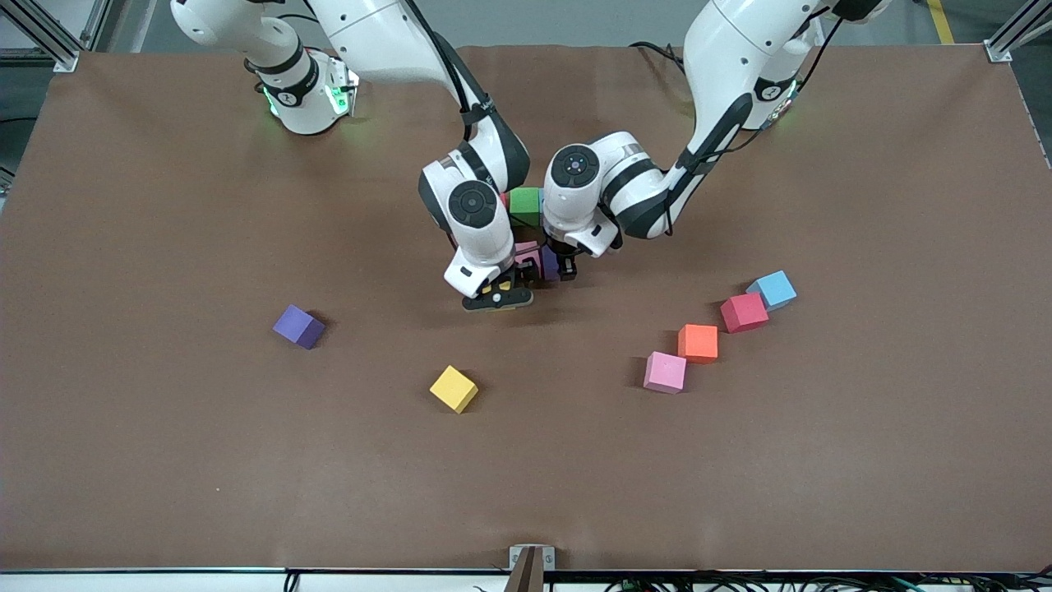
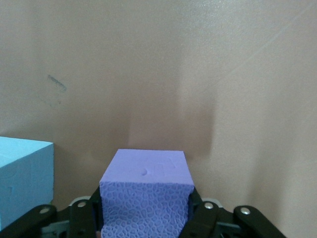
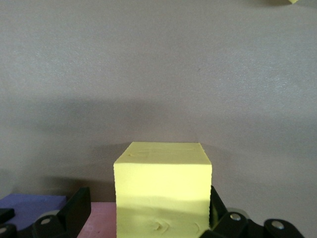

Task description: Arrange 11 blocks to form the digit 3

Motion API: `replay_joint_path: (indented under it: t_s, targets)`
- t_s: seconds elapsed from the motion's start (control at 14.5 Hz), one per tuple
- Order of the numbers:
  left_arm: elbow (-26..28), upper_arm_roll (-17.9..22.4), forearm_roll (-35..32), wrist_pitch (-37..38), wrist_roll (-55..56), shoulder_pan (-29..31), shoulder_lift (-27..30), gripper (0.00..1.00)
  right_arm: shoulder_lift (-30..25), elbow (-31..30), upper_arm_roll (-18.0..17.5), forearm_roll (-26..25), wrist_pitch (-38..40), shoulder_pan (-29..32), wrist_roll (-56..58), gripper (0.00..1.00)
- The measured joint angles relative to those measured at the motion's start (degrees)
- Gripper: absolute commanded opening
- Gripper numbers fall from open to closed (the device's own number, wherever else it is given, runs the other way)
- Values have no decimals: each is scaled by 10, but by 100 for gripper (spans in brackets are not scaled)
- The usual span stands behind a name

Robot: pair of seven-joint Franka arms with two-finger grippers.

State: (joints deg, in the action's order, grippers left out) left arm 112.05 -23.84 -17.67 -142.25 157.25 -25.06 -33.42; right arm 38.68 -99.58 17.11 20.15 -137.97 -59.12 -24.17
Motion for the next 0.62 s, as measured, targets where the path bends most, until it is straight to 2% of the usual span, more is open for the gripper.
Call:
replay_joint_path:
  t_s: [0.55, 0.62]
  targets:
    - [0, 0, 1, 0, 1, -5, 0, 27, 3, 0, 8, 0, 3, 5, 24, 100]
    - [0, 0, 1, 0, 1, -5, 0, 32, 3, 0, 9, 0, 3, 7, 25, 100]
